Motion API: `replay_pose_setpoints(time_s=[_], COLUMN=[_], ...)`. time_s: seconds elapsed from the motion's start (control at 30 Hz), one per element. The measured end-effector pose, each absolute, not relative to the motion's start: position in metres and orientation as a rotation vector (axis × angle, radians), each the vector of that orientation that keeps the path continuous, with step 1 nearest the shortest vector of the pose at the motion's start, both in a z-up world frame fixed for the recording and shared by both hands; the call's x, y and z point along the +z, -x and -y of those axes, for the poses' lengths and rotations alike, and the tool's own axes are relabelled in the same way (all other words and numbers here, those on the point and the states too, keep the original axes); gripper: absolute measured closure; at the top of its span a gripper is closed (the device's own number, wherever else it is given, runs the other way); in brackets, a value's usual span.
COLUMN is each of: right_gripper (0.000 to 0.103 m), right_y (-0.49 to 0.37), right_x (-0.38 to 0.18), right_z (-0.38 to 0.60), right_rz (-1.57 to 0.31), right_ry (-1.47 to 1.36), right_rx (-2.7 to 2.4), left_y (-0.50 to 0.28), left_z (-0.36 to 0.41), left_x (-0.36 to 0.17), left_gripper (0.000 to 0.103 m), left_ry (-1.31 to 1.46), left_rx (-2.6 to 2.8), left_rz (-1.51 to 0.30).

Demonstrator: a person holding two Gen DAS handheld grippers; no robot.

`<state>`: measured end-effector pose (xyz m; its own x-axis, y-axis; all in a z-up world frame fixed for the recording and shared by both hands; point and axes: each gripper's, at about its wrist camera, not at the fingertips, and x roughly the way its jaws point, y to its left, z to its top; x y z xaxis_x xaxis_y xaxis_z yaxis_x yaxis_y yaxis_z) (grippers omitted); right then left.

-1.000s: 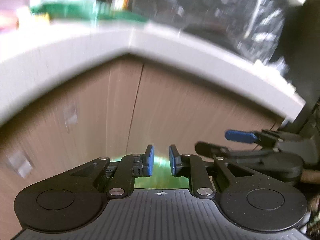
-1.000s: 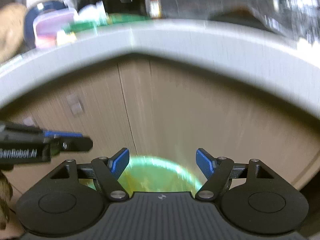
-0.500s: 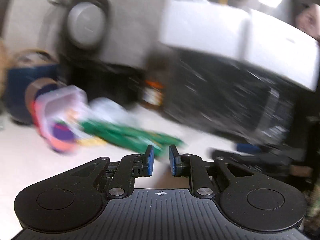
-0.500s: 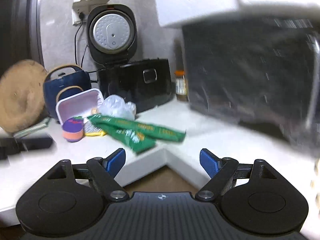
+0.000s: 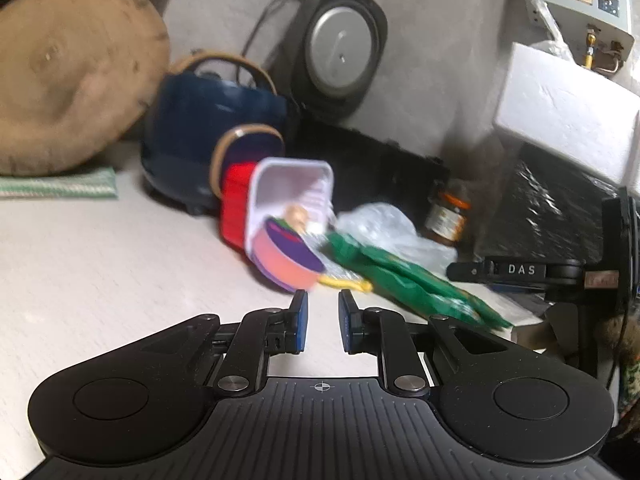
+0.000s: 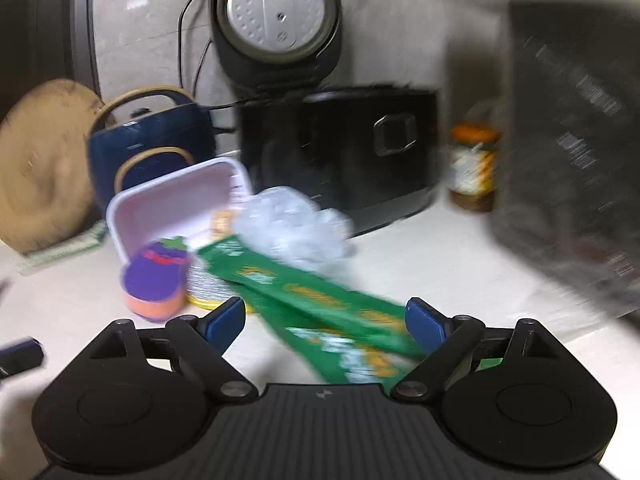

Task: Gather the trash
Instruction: 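Raise both tools back to the counter toward the eggplant sponge, then grasp the purple eggplant sponge with the right tool and lift it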

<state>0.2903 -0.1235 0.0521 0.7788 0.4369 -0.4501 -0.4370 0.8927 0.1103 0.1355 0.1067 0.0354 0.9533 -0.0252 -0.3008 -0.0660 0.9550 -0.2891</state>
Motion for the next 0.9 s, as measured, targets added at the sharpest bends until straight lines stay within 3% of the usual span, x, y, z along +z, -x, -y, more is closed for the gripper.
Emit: replay_pose_setpoints(time_s=[0.3,0.53,0.63,0.67,0.9], right_gripper=[0.015,0.015,0.025,0.036,0.037], right_y=[-0.275,-0.311,-0.319,-0.320,-0.297], right_x=[0.042,0.027,0.023,0.023,0.034], right_z=[0.008,-0.060,-0.067,-0.067,-0.038], right_rz=[-0.513,-0.616,-0.637,-0.645,-0.625], right_ry=[0.098,0.087,0.086,0.088,0.137], right_rx=[0.646,0.605,0.582,0.575,0.594], left_y=[-0.126,-0.116,-0.114,-0.114,-0.129], left_z=[-0.132,-0.142,-0.145,-0.144,-0.129], left_x=[0.038,0.046,0.051,0.052,0.057], left_gripper=[0.084,0.084,0.084,0.084,0.084], left_ry=[0.346,0.260,0.242,0.234,0.199], left_rx=[0.038,0.084,0.070,0.068,0.069], left_rz=[-0.374,-0.476,-0.496,-0.496,-0.515])
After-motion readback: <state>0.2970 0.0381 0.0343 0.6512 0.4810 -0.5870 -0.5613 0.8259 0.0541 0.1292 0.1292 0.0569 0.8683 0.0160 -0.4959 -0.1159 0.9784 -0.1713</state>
